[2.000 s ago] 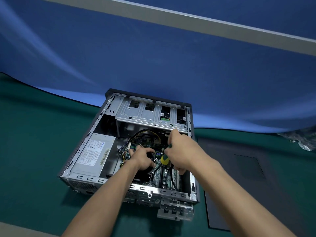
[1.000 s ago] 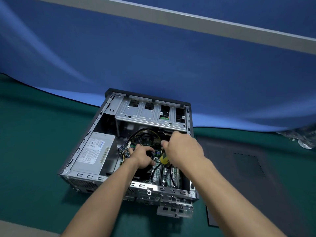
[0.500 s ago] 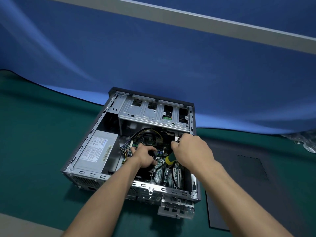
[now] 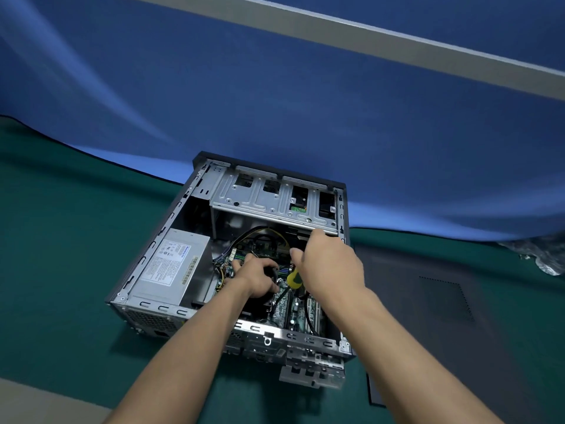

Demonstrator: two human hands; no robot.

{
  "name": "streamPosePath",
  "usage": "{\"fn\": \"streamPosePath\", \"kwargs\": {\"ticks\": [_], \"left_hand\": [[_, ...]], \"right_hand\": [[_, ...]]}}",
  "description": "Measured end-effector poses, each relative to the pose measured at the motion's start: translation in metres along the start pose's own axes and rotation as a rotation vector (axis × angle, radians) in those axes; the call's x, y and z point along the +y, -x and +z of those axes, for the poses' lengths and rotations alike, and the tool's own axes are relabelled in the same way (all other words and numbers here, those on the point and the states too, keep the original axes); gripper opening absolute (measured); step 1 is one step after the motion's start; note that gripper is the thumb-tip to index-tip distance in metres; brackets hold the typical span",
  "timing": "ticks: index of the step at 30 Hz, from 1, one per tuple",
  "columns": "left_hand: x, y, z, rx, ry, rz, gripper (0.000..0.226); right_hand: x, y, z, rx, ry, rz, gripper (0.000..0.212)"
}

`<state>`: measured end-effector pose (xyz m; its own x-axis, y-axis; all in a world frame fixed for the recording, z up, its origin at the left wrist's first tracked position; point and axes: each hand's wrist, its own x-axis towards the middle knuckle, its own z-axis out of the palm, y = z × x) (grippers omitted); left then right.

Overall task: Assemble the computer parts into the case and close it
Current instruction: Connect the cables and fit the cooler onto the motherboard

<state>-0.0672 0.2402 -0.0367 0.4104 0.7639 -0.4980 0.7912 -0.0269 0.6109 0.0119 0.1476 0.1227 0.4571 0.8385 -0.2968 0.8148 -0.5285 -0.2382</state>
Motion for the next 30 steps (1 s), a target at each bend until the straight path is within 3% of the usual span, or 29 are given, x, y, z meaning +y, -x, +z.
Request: {"fn": "streamPosePath", "kwargs": {"ticks": [4,8,11,13,16,19,21,23,27,30], "left_hand": [[0.0,0.0,0.0,-0.014,0.001,-0.002,0.054],[0.0,-0.001,0.0,-0.01,-0.004,0.0,0.047],[-0.001,-0.002,-0.002,-0.014,0.012,-0.003,0.046],[-0.001,-0.002,-0.001,-0.018,0.022,-0.002,0.046],[-0.001,-0.002,-0.001,-0.015,0.014,-0.006,0.045],[0.0,-0.001,-0.001,-0.019,0.027,-0.005,0.043],[0.001,0.001,-0.002,-0.016,0.027,-0.01,0.045],[0.003,0.005,-0.003,-0.007,0.027,-0.02,0.048],[0.005,0.007,-0.003,-0.001,0.026,-0.022,0.052],[0.006,0.01,-0.002,-0.003,0.008,-0.026,0.054]], "right_hand": [[-0.006,-0.002,-0.002,-0.139,-0.111,0.01,0.042],[0.0,-0.001,0.002,0.022,0.05,0.0,0.035],[0.008,-0.004,-0.003,-0.101,-0.052,-0.007,0.032],[0.015,-0.005,-0.005,-0.092,-0.044,-0.004,0.022],[0.024,-0.006,-0.006,-0.035,0.022,0.029,0.034],[0.026,-0.007,-0.006,-0.161,-0.045,-0.008,0.03],[0.026,-0.006,-0.007,-0.123,0.06,-0.046,0.027],[0.021,-0.003,-0.006,-0.037,0.181,-0.046,0.043],[0.011,-0.004,-0.01,-0.197,0.016,-0.082,0.026],[0.004,-0.006,-0.011,-0.101,0.119,-0.132,0.029]]}}
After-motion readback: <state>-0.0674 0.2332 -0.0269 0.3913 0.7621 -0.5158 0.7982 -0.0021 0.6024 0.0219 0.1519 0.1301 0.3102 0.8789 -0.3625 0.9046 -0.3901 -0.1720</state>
